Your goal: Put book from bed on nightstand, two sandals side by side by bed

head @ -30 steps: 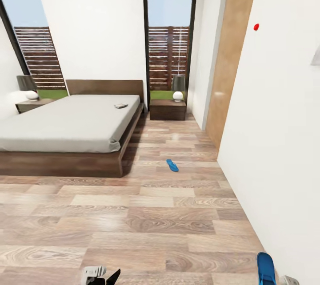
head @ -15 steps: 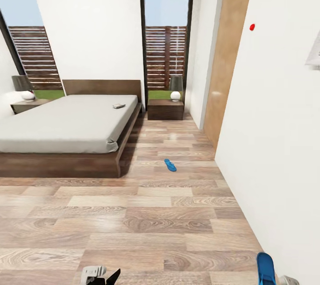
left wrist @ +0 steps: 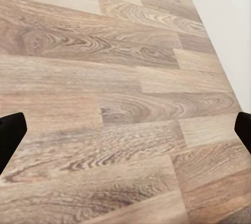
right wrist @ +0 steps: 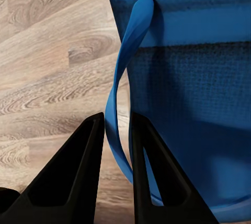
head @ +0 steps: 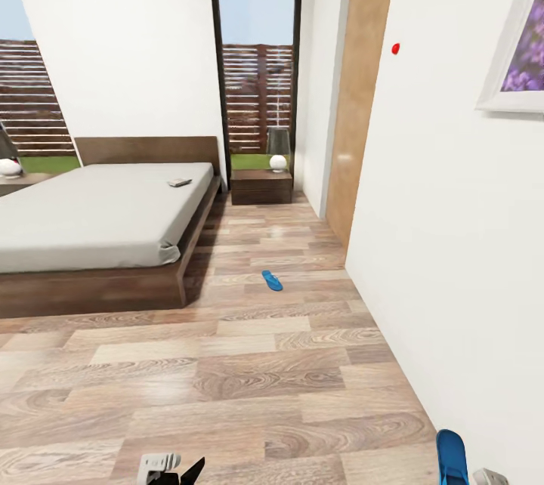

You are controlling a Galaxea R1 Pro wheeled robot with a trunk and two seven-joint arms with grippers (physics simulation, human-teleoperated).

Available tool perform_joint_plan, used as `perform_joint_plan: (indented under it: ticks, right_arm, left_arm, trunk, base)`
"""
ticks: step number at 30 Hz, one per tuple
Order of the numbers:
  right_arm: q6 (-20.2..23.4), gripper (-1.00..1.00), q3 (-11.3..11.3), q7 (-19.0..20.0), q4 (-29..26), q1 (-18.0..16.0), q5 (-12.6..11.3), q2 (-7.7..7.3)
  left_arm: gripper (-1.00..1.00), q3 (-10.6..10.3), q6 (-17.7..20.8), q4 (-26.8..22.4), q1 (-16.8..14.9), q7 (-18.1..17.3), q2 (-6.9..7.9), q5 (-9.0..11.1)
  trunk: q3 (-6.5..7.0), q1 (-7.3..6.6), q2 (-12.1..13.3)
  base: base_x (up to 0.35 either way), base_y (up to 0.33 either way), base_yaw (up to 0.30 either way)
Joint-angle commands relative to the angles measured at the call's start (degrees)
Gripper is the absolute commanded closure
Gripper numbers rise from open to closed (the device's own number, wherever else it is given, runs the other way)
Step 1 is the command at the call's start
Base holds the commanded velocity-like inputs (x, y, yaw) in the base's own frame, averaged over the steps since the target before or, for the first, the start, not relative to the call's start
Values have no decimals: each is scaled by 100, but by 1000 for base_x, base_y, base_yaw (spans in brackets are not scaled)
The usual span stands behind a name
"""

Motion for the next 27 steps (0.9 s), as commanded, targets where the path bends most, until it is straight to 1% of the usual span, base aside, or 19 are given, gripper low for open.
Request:
perform_joint_plan:
  ticks: [1,7,15,17,27]
  right_arm:
    - [18,100,46,47,17,-9,-70,-1]
    - [11,100,46,62,17,-9,-78,-3]
    - [11,100,46,48,17,-9,-78,-2]
    - [13,100,46,49,17,-9,-78,-2]
    - [18,100,46,66,17,-9,-78,-2]
  left_arm:
    - [-100,5,-4,5,-4,-27,0,26]
    - [-100,5,-4,5,-1,-27,0,26]
    - [-100,2,-4,12,0,-24,0,26]
    - [-100,1,-4,13,-1,-21,0,26]
    - [-100,-4,-4,14,1,-18,-2,26]
  trunk:
    - [-5,-1,-2]
    - [-5,-1,-2]
    - [-5,-1,-2]
    - [-5,-1,-2]
    - [-30,-1,-2]
  base:
    - [0,0,-10]
    - [0,0,37]
    - [0,0,240]
    - [0,0,131]
    - [0,0,22]
